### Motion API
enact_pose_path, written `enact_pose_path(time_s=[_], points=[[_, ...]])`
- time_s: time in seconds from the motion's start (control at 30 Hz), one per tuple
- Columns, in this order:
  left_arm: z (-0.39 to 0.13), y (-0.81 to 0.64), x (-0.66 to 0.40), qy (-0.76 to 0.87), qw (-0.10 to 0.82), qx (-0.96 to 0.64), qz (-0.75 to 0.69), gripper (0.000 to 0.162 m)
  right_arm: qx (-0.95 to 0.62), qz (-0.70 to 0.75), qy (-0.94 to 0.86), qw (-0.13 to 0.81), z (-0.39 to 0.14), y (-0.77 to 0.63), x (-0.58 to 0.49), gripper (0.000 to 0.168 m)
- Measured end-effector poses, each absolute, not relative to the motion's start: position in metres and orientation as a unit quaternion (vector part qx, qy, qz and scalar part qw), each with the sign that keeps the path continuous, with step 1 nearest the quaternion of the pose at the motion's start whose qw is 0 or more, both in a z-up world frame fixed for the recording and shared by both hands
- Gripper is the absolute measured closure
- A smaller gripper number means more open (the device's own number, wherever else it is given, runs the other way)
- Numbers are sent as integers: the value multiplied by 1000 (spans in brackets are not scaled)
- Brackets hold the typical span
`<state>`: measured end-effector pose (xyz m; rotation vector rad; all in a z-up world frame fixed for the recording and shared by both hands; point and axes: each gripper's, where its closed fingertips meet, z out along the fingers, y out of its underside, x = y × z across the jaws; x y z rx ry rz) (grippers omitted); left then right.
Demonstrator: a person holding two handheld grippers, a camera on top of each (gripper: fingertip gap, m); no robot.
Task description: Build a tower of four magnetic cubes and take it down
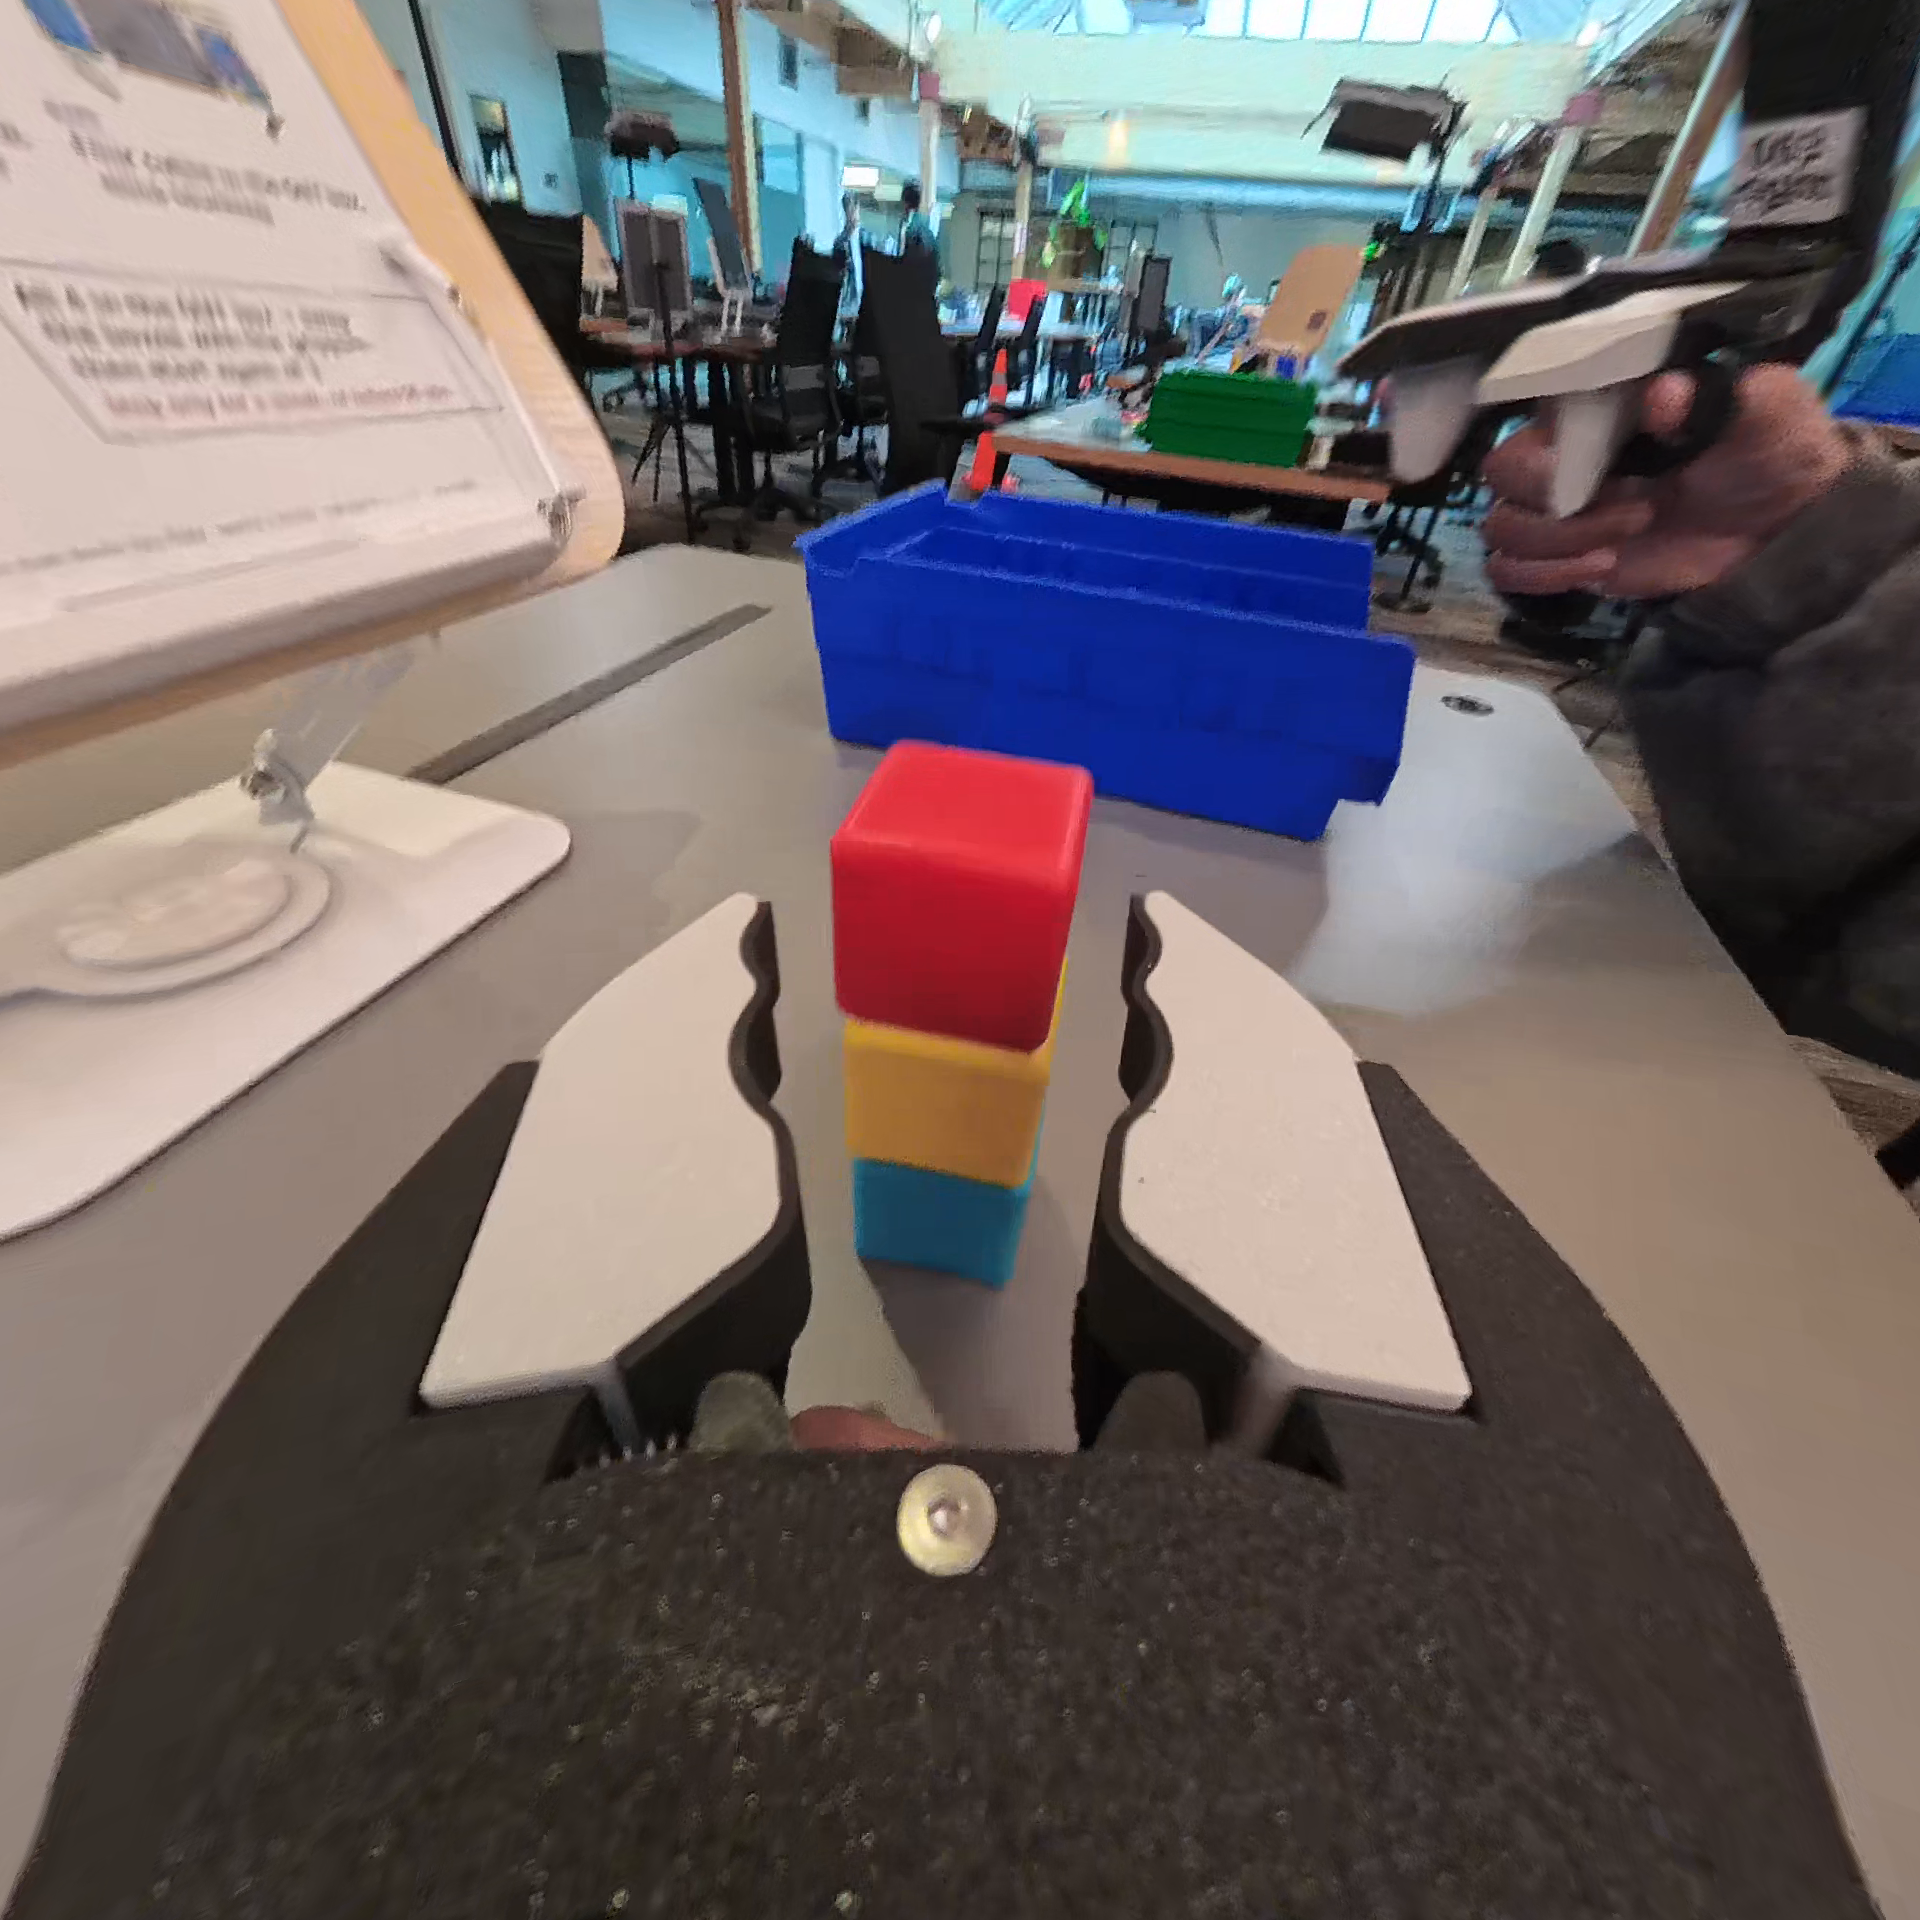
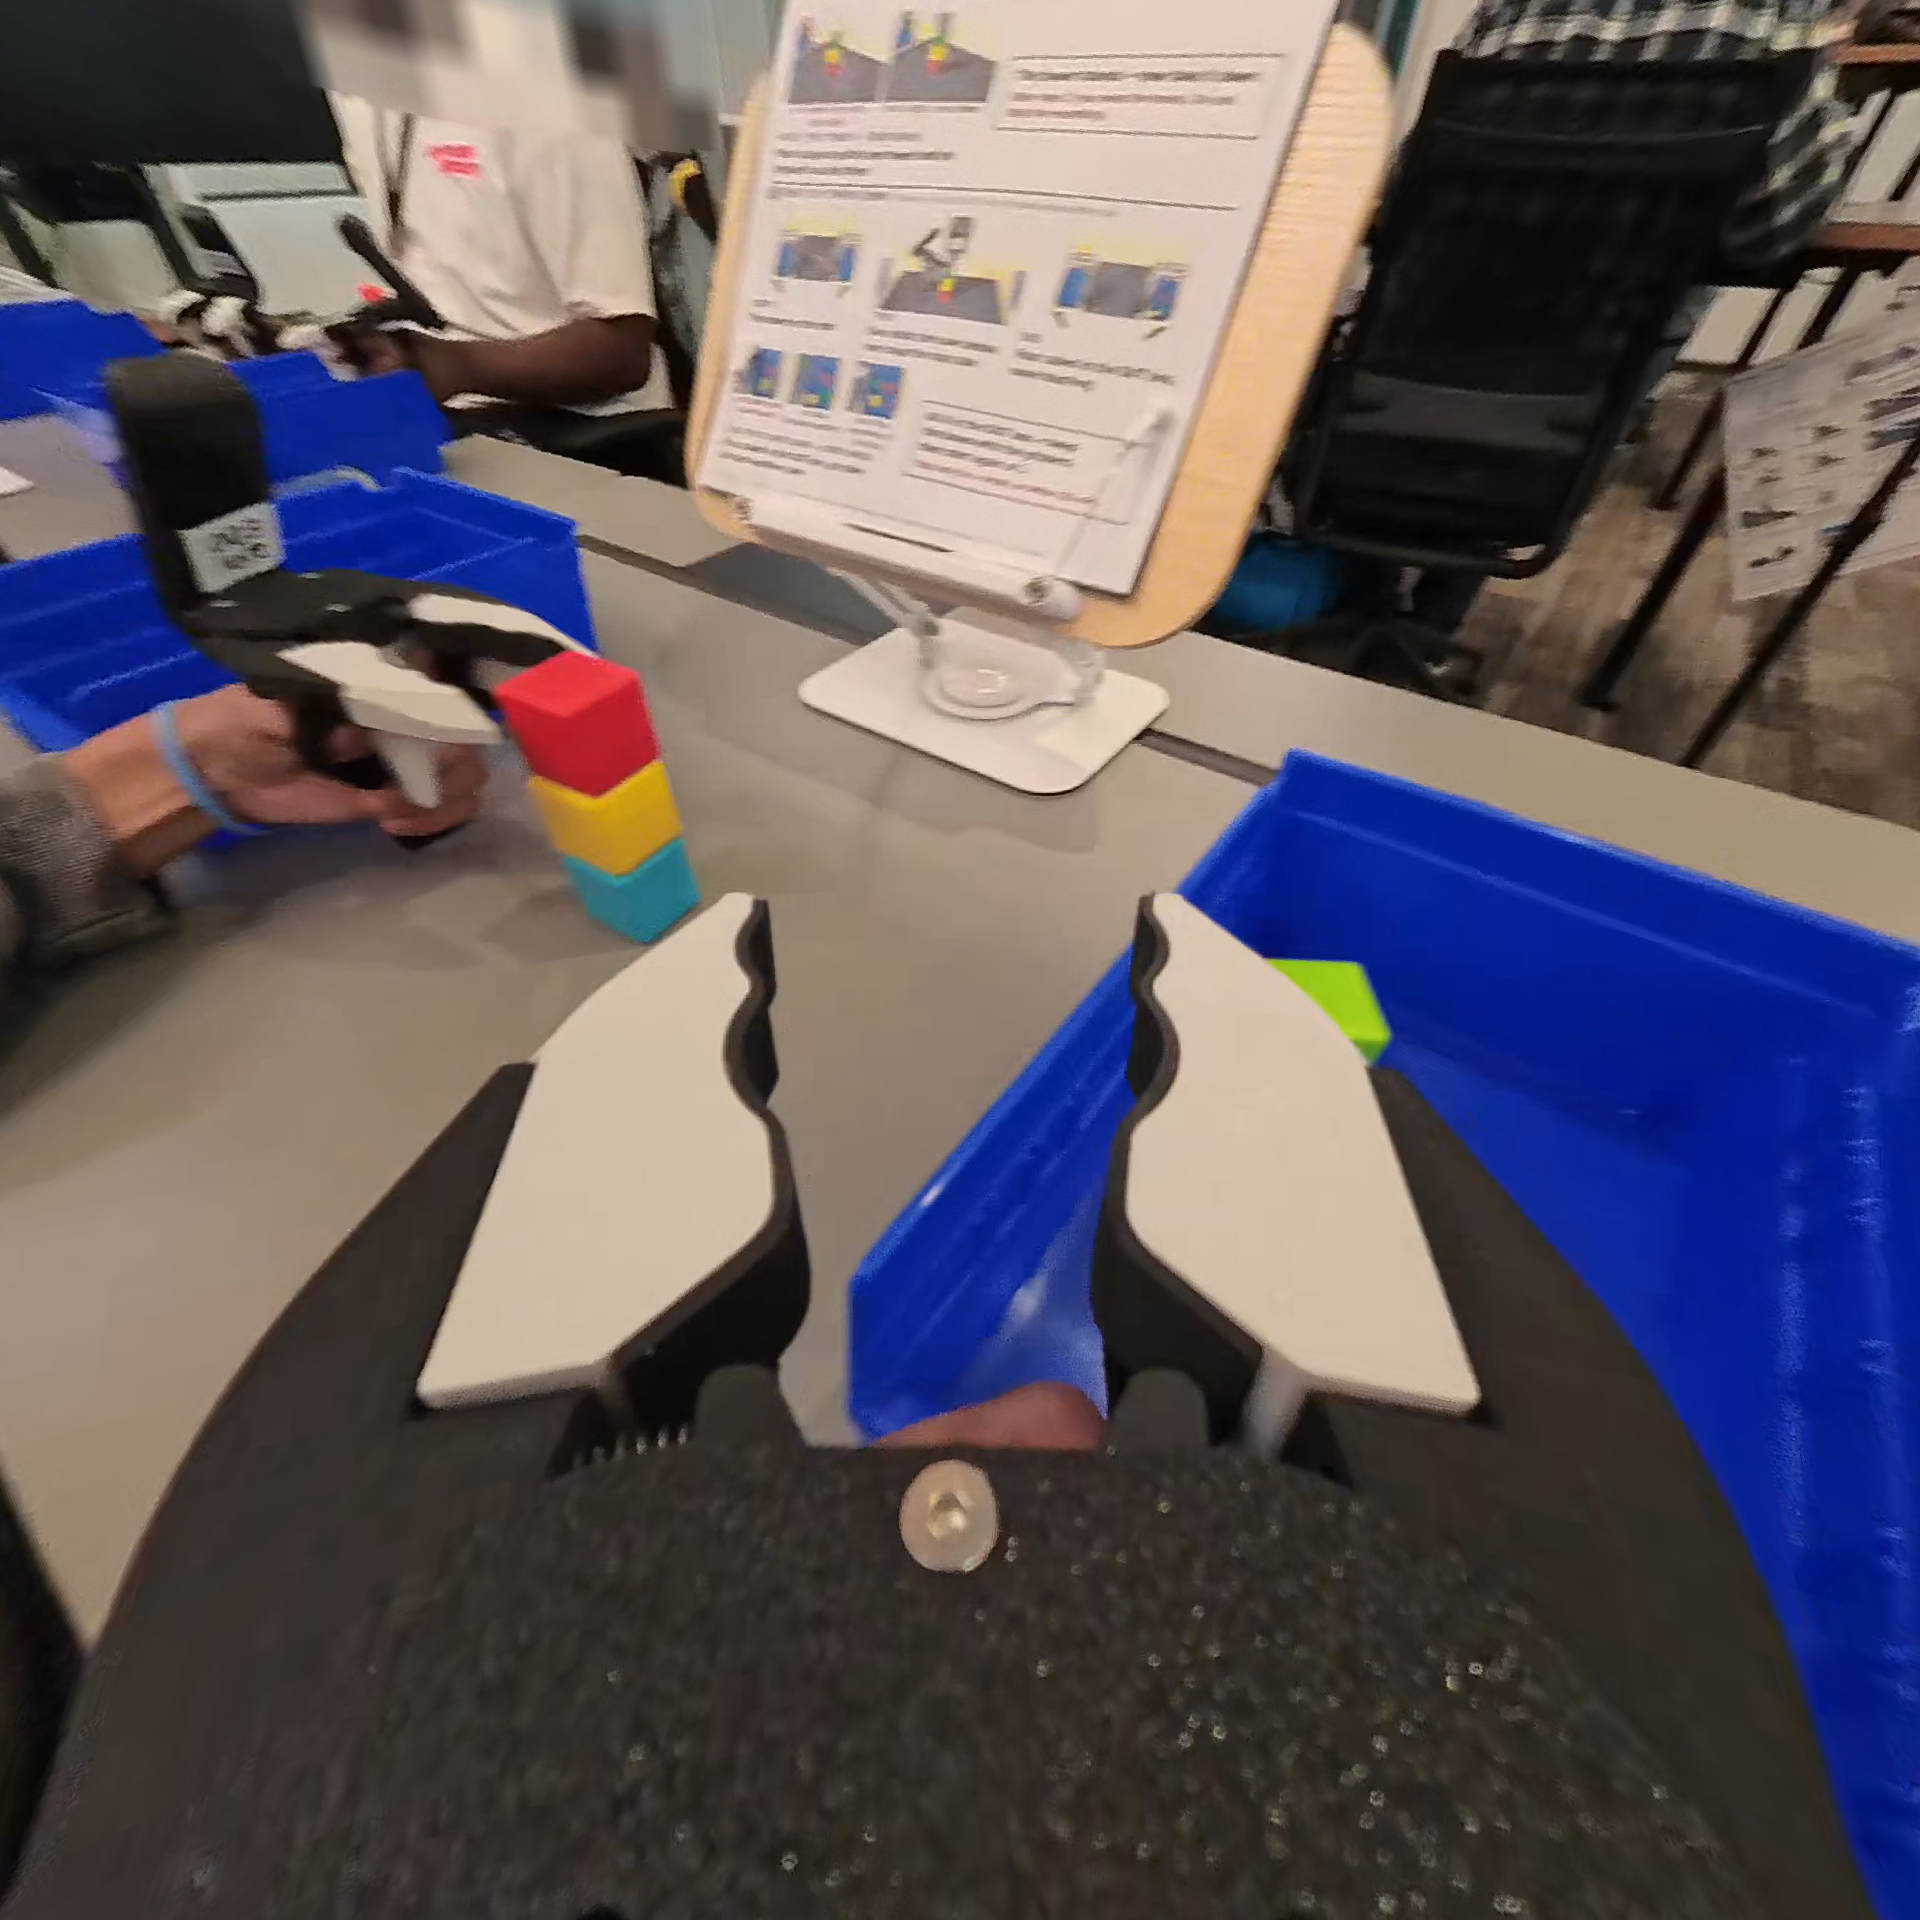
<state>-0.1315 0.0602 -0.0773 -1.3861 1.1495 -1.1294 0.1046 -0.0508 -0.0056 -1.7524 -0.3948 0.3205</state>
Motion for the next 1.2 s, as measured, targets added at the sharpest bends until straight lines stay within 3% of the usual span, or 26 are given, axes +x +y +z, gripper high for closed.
enact_pose_path(time_s=[0.17,0.5,0.67,1.03,1.2], points=[[-110,61,-134,498,436,-620,-421,94,-762,164,-206,591,-18,-72,83,101],[-131,57,-124,531,370,-642,-411,95,-755,191,-230,583,-21,-79,66,103],[-136,59,-119,540,355,-647,-405,110,-751,196,-250,579,-17,-71,47,104],[-137,55,-117,554,354,-637,-403,111,-738,134,-398,528,-2,5,-37,104],[-137,52,-117,568,348,-624,-408,111,-727,252,-409,490,-31,31,-87,99]])
